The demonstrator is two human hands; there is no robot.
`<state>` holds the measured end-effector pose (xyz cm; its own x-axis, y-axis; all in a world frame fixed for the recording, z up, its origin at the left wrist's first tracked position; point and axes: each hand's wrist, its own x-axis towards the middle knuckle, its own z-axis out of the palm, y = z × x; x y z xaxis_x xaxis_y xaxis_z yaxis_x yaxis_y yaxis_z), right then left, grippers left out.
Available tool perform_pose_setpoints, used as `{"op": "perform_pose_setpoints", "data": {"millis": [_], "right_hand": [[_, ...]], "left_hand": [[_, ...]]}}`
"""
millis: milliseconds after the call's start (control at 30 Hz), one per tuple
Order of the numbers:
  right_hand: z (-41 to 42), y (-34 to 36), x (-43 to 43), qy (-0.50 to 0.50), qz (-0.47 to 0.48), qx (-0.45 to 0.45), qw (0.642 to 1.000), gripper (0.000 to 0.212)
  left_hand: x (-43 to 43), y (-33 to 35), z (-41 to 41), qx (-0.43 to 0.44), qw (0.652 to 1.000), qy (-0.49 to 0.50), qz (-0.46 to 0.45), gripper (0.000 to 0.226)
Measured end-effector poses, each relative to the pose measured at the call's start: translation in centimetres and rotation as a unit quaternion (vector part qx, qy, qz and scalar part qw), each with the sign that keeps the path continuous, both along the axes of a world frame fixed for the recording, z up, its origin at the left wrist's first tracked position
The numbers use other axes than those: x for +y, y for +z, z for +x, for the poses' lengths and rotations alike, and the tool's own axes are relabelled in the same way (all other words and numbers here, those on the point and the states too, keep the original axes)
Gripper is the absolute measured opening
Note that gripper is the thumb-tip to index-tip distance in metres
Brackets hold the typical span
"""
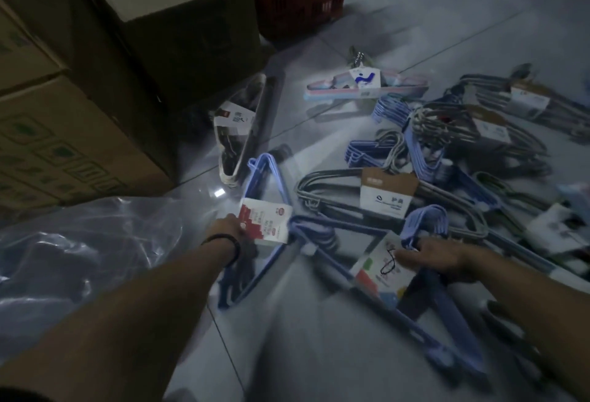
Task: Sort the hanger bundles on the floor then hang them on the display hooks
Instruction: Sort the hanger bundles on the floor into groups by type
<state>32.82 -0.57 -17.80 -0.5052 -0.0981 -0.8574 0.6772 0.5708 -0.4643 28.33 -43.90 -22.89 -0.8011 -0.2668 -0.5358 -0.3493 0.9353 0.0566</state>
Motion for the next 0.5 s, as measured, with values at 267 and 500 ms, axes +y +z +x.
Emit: {"op": "perform_pose_setpoints", "data": {"millis": [267, 500], "right_hand": [[-0.7, -1.3, -1.1, 0.217, 0.112, -0.045, 0.969, 0.066], [-1.2, -0.3, -4.9, 0.351, 0.205, 0.020, 0.913, 0.049]], "left_hand": [[-2.9, 1.1, 0.5, 0.098, 0.994, 0.056, -0.004, 0.036], [2.3, 1.6, 2.3, 0.163, 0.974, -0.135, -0.088, 0.049]]}}
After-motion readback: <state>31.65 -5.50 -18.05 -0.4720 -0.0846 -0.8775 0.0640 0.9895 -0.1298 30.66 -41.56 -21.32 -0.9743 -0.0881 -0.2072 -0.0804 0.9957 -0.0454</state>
